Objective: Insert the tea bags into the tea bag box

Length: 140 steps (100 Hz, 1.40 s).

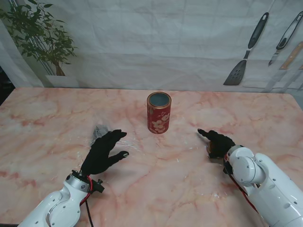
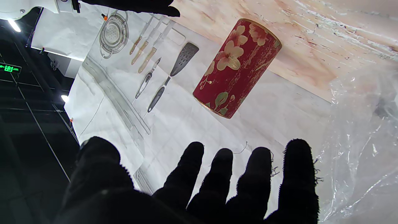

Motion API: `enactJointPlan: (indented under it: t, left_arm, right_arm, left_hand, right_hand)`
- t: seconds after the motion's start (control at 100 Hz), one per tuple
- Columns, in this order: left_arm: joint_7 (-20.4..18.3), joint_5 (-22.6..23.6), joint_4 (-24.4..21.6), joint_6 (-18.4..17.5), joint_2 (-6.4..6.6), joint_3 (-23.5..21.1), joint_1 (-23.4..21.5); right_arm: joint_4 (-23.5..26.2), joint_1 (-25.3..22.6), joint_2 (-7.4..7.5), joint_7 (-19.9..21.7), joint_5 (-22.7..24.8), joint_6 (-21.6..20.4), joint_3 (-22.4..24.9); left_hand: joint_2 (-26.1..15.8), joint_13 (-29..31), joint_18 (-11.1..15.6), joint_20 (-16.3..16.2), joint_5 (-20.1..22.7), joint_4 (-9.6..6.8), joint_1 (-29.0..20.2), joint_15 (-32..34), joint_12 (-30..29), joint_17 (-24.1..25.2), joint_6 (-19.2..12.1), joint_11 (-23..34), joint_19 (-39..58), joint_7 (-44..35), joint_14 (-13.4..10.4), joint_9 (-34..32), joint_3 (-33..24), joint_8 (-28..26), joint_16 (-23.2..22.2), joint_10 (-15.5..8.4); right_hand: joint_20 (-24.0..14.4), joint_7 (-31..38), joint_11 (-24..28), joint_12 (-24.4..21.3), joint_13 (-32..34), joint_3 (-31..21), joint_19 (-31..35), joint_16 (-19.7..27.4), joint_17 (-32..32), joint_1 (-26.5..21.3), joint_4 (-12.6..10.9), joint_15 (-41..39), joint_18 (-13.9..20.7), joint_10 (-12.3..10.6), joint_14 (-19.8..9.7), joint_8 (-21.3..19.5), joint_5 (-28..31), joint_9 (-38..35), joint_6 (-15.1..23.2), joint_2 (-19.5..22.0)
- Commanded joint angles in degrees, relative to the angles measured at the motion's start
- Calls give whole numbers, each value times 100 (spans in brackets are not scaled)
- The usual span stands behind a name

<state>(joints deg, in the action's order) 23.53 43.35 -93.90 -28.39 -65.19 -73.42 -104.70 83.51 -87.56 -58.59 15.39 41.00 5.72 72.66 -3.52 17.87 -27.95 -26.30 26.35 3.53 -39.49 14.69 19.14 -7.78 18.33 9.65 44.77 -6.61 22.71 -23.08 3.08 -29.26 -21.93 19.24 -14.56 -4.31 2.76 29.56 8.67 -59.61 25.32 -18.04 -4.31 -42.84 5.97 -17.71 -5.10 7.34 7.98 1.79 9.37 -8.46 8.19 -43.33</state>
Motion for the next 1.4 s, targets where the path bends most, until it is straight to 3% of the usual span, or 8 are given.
enactJointPlan:
  t: [0.0,0.21,0.3,0.46,0.59,0.74,0.85,1.39]
  left_arm:
    - [-75,-39,-23,-42,-23,1,10]
    - [-76,-54,-28,-79,-26,-6,10]
    - [-80,-66,-32,-88,-28,-8,12]
    - [-86,-61,-42,-96,-27,-9,11]
    - [-77,-65,-45,-104,-30,-8,13]
    - [-67,-76,-43,-135,-34,-14,15]
    - [-59,-95,-30,-154,-40,-8,21]
    - [-92,-113,-45,-168,-37,-24,7]
  right_arm:
    - [-222,-214,-33,335,48,69,-184]
    - [-231,-258,-51,217,93,127,-195]
    - [-237,-282,-73,93,84,113,-179]
    - [-254,-320,-136,-292,127,128,-160]
    - [-226,-324,-144,-302,106,150,-134]
    - [-244,-323,-149,-301,45,110,-114]
    - [-237,-314,-134,-267,132,107,-125]
    - [66,-414,-251,-809,169,343,88]
  left_hand:
    - [35,27,-69,-109,128,-95,-122,-98,18,-27,-144,32,193,-63,-55,-50,-66,-32,-7,-208]
    - [29,28,-78,-112,128,-93,-111,-97,18,-24,-157,36,200,-69,-59,-54,-61,-34,-9,-216]
    - [29,29,-77,-115,129,-93,-112,-96,19,-28,-146,35,206,-69,-54,-49,-62,-34,-9,-215]
    - [32,28,-78,-117,140,-92,-111,-97,19,-32,-157,37,212,-73,-52,-54,-63,-36,-9,-219]
    - [25,31,-72,-115,151,-92,-108,-97,17,-26,-155,33,208,-79,-62,-51,-62,-39,-8,-223]
    - [26,34,-73,-112,166,-92,-107,-96,19,-22,-156,35,204,-85,-62,-58,-63,-42,-9,-214]
    - [31,42,-72,-110,193,-92,-107,-94,21,-22,-147,39,201,-96,-62,-68,-63,-48,-10,-224]
    - [32,57,-73,-116,238,-91,-106,-84,22,-49,-133,46,227,-102,-51,-83,-64,-57,-14,-224]
  right_hand:
    - [-531,10,89,130,1299,-590,3076,-522,-1704,-544,-274,-1744,-10,-99,-198,-12,75,192,169,162]
    - [-452,221,304,818,1589,-1028,3475,-690,-2167,-909,-286,-2255,291,-182,-316,-236,47,224,254,184]
    - [762,232,402,908,1753,-1247,4193,-797,-2255,-1237,294,-2482,266,-197,-392,-713,10,202,265,-170]
    - [1071,387,1547,439,2371,-1520,5265,-1018,-2599,-1787,1091,-3170,395,-171,-567,-3088,-147,3,244,-827]
    - [896,913,2337,-418,2607,-1512,5398,-1024,-2770,-1878,1179,-3365,476,-182,-604,-3683,-205,-121,248,-794]
    - [643,3020,3866,-558,3042,-1556,5590,-960,-3014,-2044,1299,-3558,426,-300,-608,-2123,-386,-118,245,-839]
    - [374,3719,4068,-537,3341,-1575,5758,-885,-3146,-2099,1324,-3766,419,-385,-668,-1492,-393,-489,289,-819]
    - [56,4970,3942,-565,3522,-1781,6035,-865,-3367,-2148,1342,-4132,203,-501,-523,-1538,-396,-935,323,-905]
